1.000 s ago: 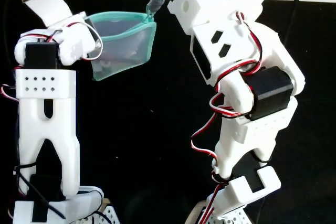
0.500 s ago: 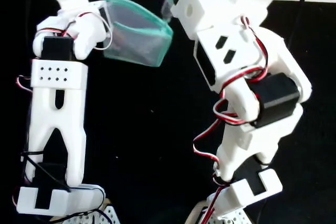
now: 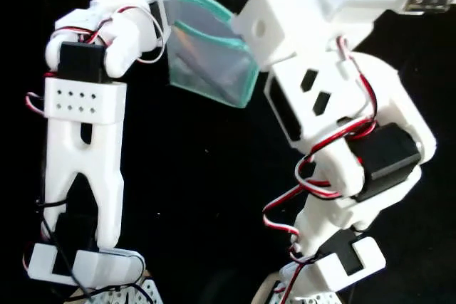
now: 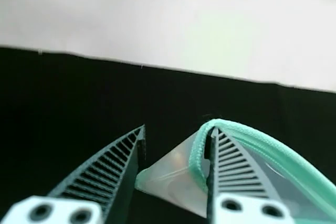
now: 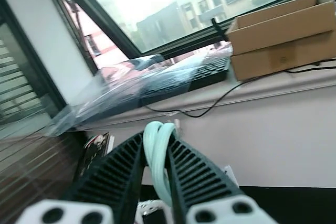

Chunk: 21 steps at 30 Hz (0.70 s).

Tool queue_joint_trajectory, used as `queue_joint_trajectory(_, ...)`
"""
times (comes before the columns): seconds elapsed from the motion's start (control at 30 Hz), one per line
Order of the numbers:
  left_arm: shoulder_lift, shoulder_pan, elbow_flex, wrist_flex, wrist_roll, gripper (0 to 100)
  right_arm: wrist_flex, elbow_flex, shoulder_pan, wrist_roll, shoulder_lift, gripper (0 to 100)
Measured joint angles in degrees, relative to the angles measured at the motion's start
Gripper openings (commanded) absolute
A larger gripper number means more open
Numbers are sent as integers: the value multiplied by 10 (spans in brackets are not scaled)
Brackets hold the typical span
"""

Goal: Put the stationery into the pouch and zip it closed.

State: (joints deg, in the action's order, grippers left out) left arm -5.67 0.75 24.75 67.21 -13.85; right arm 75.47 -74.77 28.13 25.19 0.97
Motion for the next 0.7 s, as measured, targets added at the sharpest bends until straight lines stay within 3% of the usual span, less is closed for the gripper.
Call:
queue_joint_trajectory(0.5,-20,-2,25,21,36,210,-63,1,131,0,-1,5)
queue_joint_trajectory(0.7,-20,-63,31,61,37,210,-65,1,133,0,-1,5)
